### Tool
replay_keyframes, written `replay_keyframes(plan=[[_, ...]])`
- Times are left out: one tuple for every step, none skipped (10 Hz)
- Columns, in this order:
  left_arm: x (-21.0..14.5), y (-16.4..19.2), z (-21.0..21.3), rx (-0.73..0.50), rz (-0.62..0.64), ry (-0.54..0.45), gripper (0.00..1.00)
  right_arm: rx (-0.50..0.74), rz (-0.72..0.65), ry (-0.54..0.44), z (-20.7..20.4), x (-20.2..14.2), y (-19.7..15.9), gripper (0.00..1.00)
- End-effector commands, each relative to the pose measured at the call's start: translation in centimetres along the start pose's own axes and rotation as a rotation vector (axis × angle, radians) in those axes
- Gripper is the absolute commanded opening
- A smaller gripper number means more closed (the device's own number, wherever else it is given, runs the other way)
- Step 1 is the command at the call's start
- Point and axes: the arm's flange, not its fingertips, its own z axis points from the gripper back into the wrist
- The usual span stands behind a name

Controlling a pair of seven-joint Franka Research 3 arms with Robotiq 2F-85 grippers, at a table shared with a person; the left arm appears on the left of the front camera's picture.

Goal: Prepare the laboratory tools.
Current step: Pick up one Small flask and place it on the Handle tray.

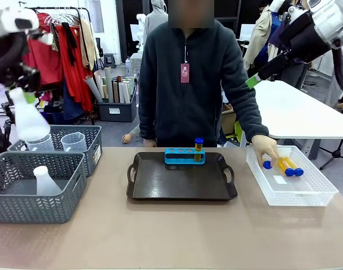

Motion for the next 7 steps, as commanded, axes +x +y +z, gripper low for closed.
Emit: replay_keyframes(plan=[[1.5,-0.3,2.3,0.044,-0.075,-0.023,0.0,0.017,-0.001,-0.017,-0.1,-0.1,0.0,1.0],[1.7,-1.0,3.7,0.052,-0.101,-0.042,0.0,0.017,-0.001,-0.017,-0.1,-0.1,0.0,1.0],[1.9,-1.4,5.0,0.055,-0.125,-0.064,0.0,0.017,-0.001,-0.017,-0.1,-0.1,0.0,1.0],[1.7,-1.8,6.0,0.045,-0.159,-0.071,0.0,0.017,-0.001,-0.017,-0.1,-0.1,0.0,1.0],[1.7,-2.1,4.5,0.04,-0.098,-0.065,0.0,0.017,-0.001,-0.017,-0.1,-0.1,0.0,1.0],[1.7,-2.1,4.5,0.04,-0.098,-0.065,0.0,0.017,-0.001,-0.017,-0.1,-0.1,0.0,1.0],[1.7,-2.1,4.5,0.04,-0.098,-0.065,0.0,0.017,-0.001,-0.017,-0.1,-0.1,0.0,1.0]])
